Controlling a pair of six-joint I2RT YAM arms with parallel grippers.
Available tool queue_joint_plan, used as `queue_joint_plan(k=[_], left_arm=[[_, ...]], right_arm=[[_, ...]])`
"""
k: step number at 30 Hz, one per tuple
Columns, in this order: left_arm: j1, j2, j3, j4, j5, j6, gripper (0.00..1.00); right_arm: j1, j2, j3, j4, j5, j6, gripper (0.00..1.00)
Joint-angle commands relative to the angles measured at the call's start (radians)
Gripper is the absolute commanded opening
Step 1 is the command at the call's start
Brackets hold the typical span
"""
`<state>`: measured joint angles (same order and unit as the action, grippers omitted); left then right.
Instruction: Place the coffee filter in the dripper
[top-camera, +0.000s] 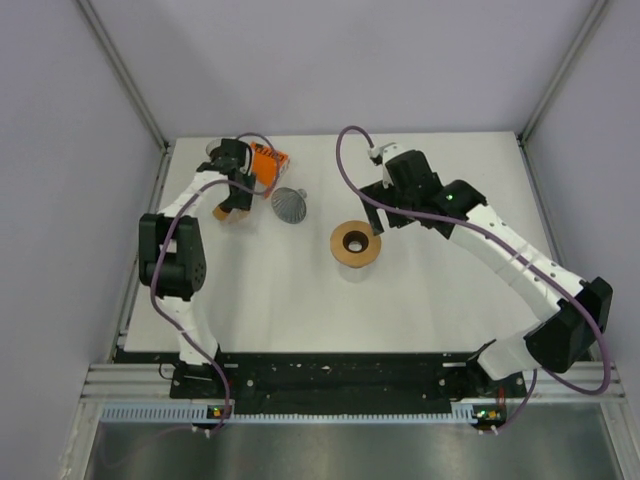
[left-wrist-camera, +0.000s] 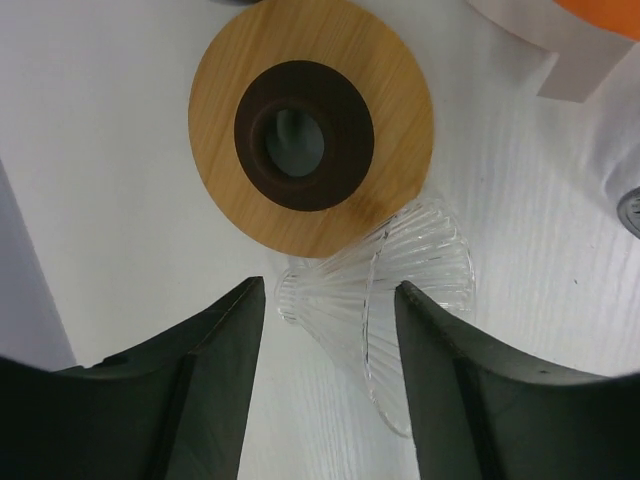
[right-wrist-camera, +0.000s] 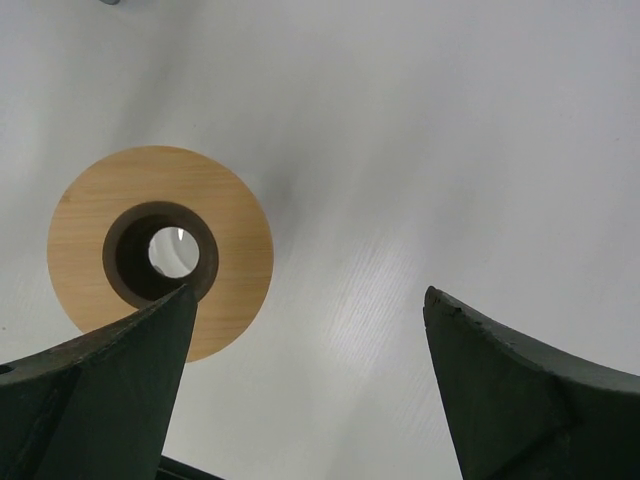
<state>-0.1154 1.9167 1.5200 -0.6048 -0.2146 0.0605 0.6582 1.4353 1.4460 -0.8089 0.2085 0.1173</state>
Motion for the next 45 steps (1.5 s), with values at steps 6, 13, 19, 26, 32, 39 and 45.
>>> queue_joint_plan(k=[6, 13, 19, 26, 32, 39, 45], left_arm=[[-0.043, -0.004, -0.038, 0.088, -0.276, 0.111, 0.06], [-0.029, -0.139, -0.055, 0.033, -0.264, 0.137, 0.0], [0.017, -0.327, 0.06, -0.151, -0.022, 0.09, 0.0], [-0.048, -0.508, 0.104, -0.22, 0.475, -0.086, 0.0], [-0.096, -0.504, 0.152, -0.242, 0.647, -0.258, 0.0], [-0.257, -0.481, 0.172, -0.216, 0.621, -0.332, 0.0], [-0.325, -0.427, 0.203, -0.194, 0.661, -0.379, 0.0]], right_arm=[[-0.008, -0.053, -0.015, 0.034, 0.028, 0.002, 0.95], [-0.008, -0.07, -0.003, 0.034, 0.0, 0.007, 0.95], [-0.006, -0.092, 0.017, 0.042, -0.064, 0.001, 0.95], [0.018, -0.093, 0.145, 0.089, -0.196, 0.117, 0.86], [0.173, -0.007, 0.31, 0.122, -0.014, 0.14, 0.79], [0.216, 0.089, 0.381, 0.149, -0.072, 0.159, 0.73], [0.215, 0.077, 0.3, 0.103, -0.035, 0.16, 0.66]])
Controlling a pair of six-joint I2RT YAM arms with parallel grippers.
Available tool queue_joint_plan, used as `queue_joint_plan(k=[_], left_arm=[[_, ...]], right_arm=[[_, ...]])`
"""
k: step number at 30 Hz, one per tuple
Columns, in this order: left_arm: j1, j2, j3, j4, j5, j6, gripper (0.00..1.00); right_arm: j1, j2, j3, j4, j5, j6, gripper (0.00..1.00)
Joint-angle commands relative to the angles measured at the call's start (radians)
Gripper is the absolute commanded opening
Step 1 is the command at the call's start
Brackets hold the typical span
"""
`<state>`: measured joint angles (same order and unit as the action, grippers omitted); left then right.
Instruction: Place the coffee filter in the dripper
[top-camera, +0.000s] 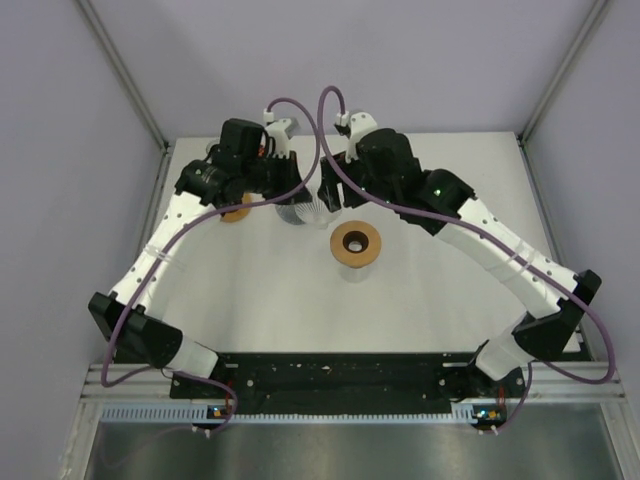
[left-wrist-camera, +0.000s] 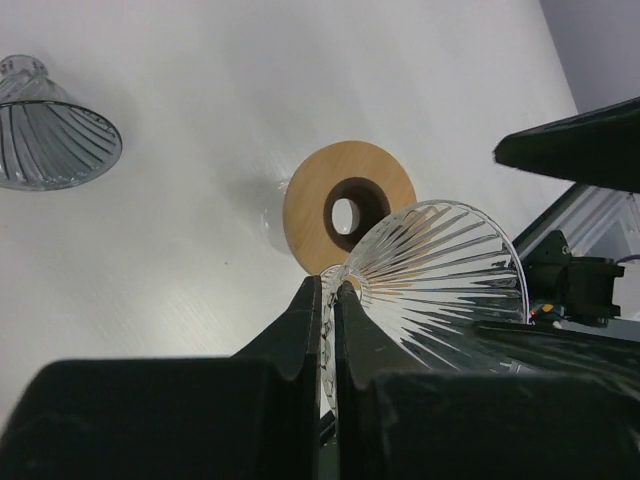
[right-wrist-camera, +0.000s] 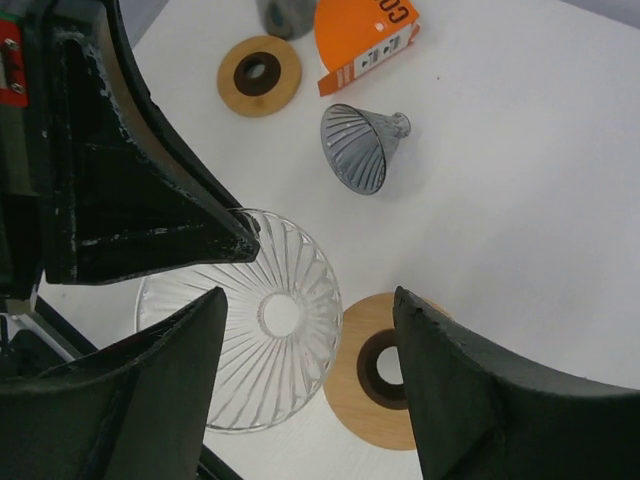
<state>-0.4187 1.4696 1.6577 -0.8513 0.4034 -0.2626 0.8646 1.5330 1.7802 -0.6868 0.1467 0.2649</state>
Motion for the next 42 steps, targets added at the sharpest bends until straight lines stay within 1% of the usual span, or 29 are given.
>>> queue_joint_plan(k=[1, 4, 5, 7, 11, 14, 18, 23, 29, 34, 37, 42], left_arm=[[-0.028, 0.029, 0.07, 0.055, 0.058, -0.064, 0.0], [-0.046, 0.057, 0.092, 0.061, 0.092, -0.082, 0.0], [-0.049, 0.061, 0.1, 0.063, 0.089, -0.082, 0.0], [-0.061, 0.061, 0.1, 0.075, 0.081, -0.079, 0.0], [-0.092, 0.086, 0.1, 0.098, 0.077, -0.081, 0.0], [-0.121, 0.115, 0.09, 0.113, 0.071, -0.075, 0.0], [-0.131, 0.149, 0.048, 0.143, 0.077, -0.084, 0.0], [-0.135, 0.158, 0.014, 0.153, 0.058, -0.073, 0.0], [-0.152, 0.162, -0.024, 0.19, 0.005, -0.032, 0.0], [-0.152, 0.179, -0.026, 0.187, 0.003, -0.017, 0.0], [-0.153, 0.193, -0.029, 0.184, -0.008, -0.009, 0.0], [-0.152, 0.227, -0.015, 0.173, 0.015, -0.004, 0.0]], right_arm=[[0.007, -0.025, -0.047, -0.029, 0.027, 0.013, 0.64], [-0.006, -0.03, -0.08, -0.085, 0.066, 0.022, 0.53], [-0.01, -0.034, -0.094, -0.1, 0.105, 0.025, 0.47], [-0.021, -0.051, -0.132, -0.121, 0.134, 0.027, 0.36], [-0.035, -0.094, -0.2, -0.12, 0.117, 0.034, 0.13], [-0.047, -0.119, -0.252, -0.122, 0.123, 0.042, 0.0], [-0.107, -0.145, -0.344, -0.111, 0.079, 0.062, 0.0], [-0.147, -0.169, -0.444, -0.037, 0.007, 0.06, 0.0], [-0.151, -0.143, -0.472, 0.046, 0.014, 0.007, 0.0], [-0.159, -0.128, -0.472, 0.044, 0.025, -0.006, 0.0], [-0.171, -0.125, -0.493, 0.058, 0.016, -0.01, 0.0], [-0.193, -0.122, -0.539, 0.093, -0.015, -0.023, 0.0]])
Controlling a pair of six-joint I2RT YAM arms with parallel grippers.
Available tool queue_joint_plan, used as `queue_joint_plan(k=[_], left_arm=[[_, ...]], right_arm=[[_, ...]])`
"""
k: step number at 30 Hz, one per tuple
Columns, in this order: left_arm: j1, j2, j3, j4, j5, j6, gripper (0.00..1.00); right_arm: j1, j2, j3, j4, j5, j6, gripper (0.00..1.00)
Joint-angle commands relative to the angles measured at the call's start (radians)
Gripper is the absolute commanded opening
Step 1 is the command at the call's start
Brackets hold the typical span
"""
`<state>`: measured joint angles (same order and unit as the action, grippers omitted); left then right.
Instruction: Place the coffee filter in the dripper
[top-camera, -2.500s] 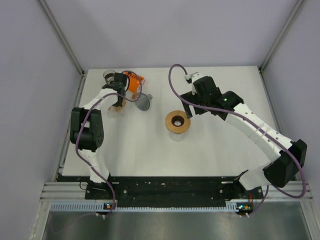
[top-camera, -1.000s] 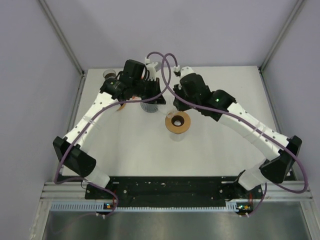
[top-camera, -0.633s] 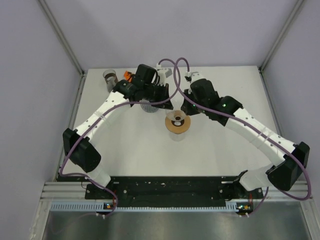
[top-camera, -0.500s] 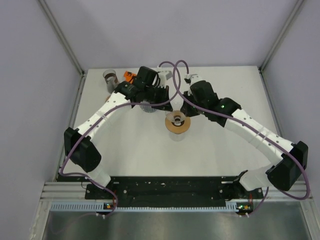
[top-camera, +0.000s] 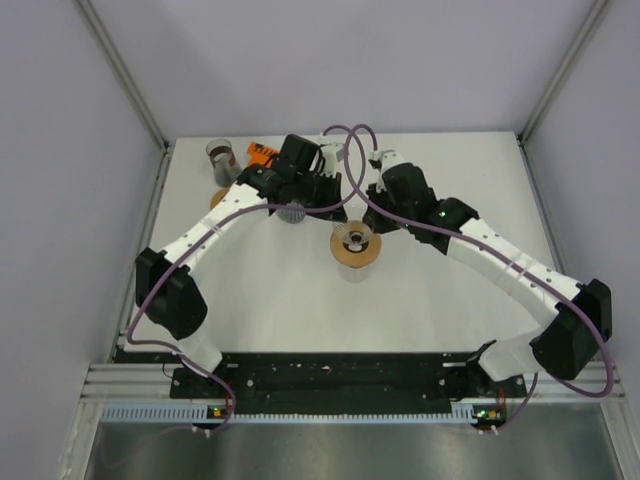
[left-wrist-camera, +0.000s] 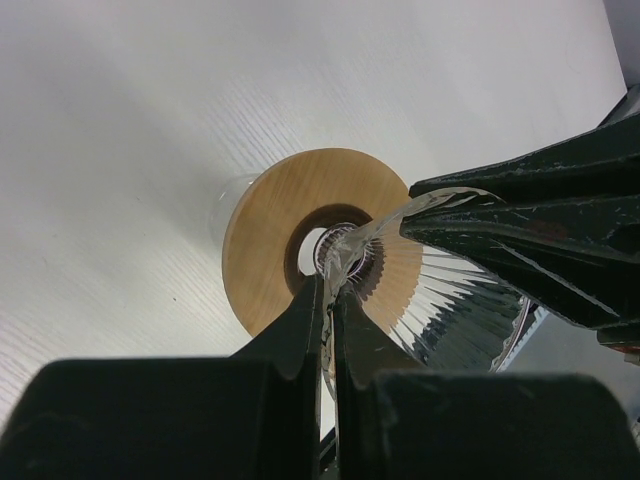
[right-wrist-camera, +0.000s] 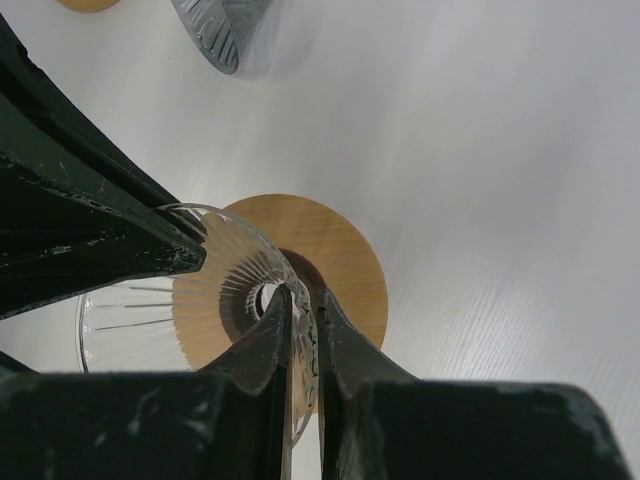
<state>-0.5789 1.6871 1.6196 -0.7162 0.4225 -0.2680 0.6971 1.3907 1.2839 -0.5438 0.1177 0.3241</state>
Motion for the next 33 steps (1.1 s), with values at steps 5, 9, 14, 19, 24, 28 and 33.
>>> queue_joint_plan(k=[5, 9, 14, 19, 24, 28, 33], left_arm=[[0.008, 0.031, 0.019, 0.02, -0.03, 0.024, 0.0], [0.008, 0.051, 0.014, 0.001, -0.031, 0.036, 0.0], [0.008, 0.091, 0.005, -0.006, -0.067, 0.076, 0.0], [0.007, 0.103, -0.052, 0.007, -0.068, 0.11, 0.0], [0.005, 0.105, -0.145, 0.078, -0.112, 0.15, 0.0], [0.005, 0.169, -0.135, 0.031, -0.123, 0.171, 0.0], [0.008, 0.236, -0.132, 0.008, -0.068, 0.168, 0.0]], right_arm=[[-0.039, 0.024, -0.077, -0.035, 0.005, -0.091, 0.0], [-0.044, 0.033, -0.098, -0.027, -0.021, -0.102, 0.0], [-0.064, 0.063, -0.156, 0.016, -0.069, -0.112, 0.0], [-0.062, 0.076, -0.219, 0.045, -0.075, -0.134, 0.0], [-0.065, 0.088, -0.256, 0.08, -0.11, -0.132, 0.0], [-0.111, 0.131, -0.294, 0.131, -0.218, -0.12, 0.0], [-0.15, 0.171, -0.336, 0.156, -0.276, -0.099, 0.0]])
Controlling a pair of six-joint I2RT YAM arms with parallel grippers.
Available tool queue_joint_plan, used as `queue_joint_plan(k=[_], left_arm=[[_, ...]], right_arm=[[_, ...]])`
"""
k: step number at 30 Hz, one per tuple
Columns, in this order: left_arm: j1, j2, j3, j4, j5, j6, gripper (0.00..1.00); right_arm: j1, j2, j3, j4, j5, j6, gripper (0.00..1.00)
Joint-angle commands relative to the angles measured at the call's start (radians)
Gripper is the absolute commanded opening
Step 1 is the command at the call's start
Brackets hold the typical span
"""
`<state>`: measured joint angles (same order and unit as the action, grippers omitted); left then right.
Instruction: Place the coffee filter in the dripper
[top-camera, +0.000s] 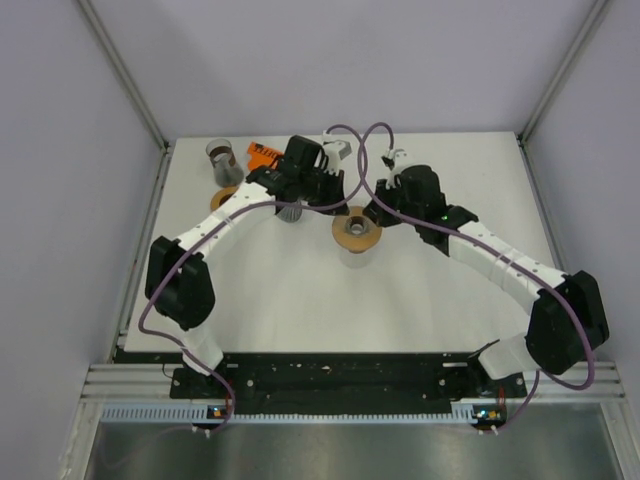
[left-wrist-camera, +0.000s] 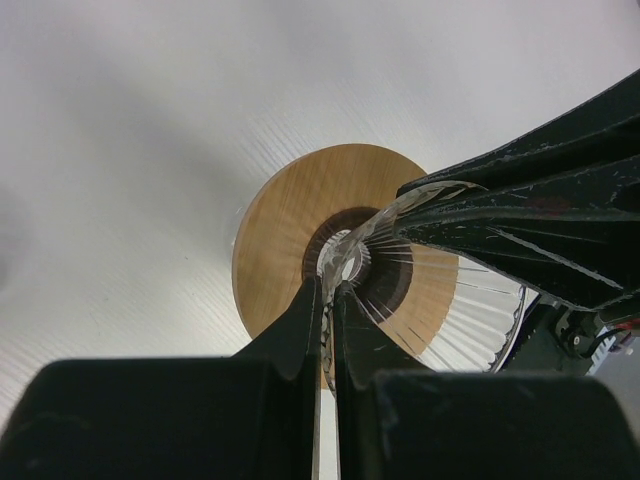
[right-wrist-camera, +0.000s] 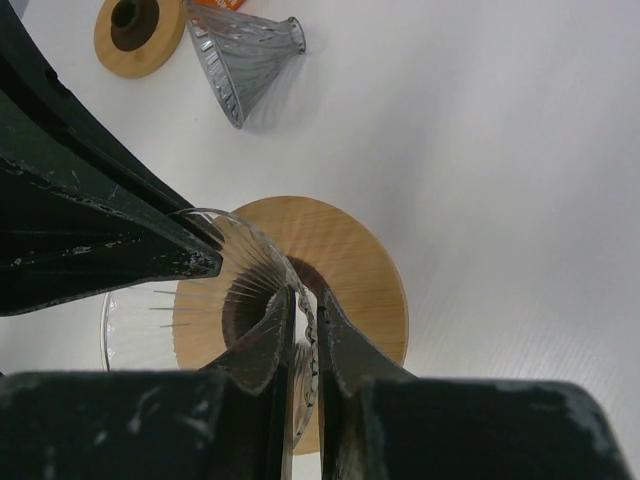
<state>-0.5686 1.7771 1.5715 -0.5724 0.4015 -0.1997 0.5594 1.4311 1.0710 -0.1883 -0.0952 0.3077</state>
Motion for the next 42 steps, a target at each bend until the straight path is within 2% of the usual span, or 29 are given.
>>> queue_joint_plan(k=[1, 9, 15, 18, 24, 31, 35, 40, 42], left_arm=[[-0.002, 0.156, -0.085, -0.138, -0.05, 0.102, 0.0], [0.024, 0.251, -0.013, -0.207, 0.02, 0.074, 0.0], [0.027, 0.245, -0.022, -0.196, -0.006, 0.083, 0.0], [0.035, 0.229, 0.042, -0.237, 0.016, 0.108, 0.0], [0.058, 0.171, 0.208, -0.27, 0.014, 0.126, 0.29], [0.082, 0.151, 0.282, -0.297, 0.049, 0.108, 0.37], [0.099, 0.13, 0.295, -0.29, 0.066, 0.106, 0.47], [0.108, 0.094, 0.298, -0.267, 0.091, 0.109, 0.54], [0.107, 0.09, 0.309, -0.27, 0.091, 0.115, 0.56]], right_arm=[[-0.012, 0.132, -0.126, -0.201, -0.058, -0.082, 0.0], [-0.012, 0.175, -0.056, -0.266, -0.049, -0.048, 0.0], [-0.012, 0.186, -0.049, -0.269, -0.043, -0.05, 0.0], [-0.01, 0.184, -0.007, -0.292, -0.06, -0.041, 0.0], [0.011, 0.154, 0.093, -0.35, -0.032, -0.045, 0.0], [0.017, 0.152, 0.158, -0.392, -0.026, -0.055, 0.0], [0.025, 0.149, 0.188, -0.408, -0.021, -0.056, 0.0], [0.051, 0.152, 0.248, -0.448, -0.023, -0.064, 0.17], [0.057, 0.152, 0.26, -0.45, -0.038, -0.068, 0.3]])
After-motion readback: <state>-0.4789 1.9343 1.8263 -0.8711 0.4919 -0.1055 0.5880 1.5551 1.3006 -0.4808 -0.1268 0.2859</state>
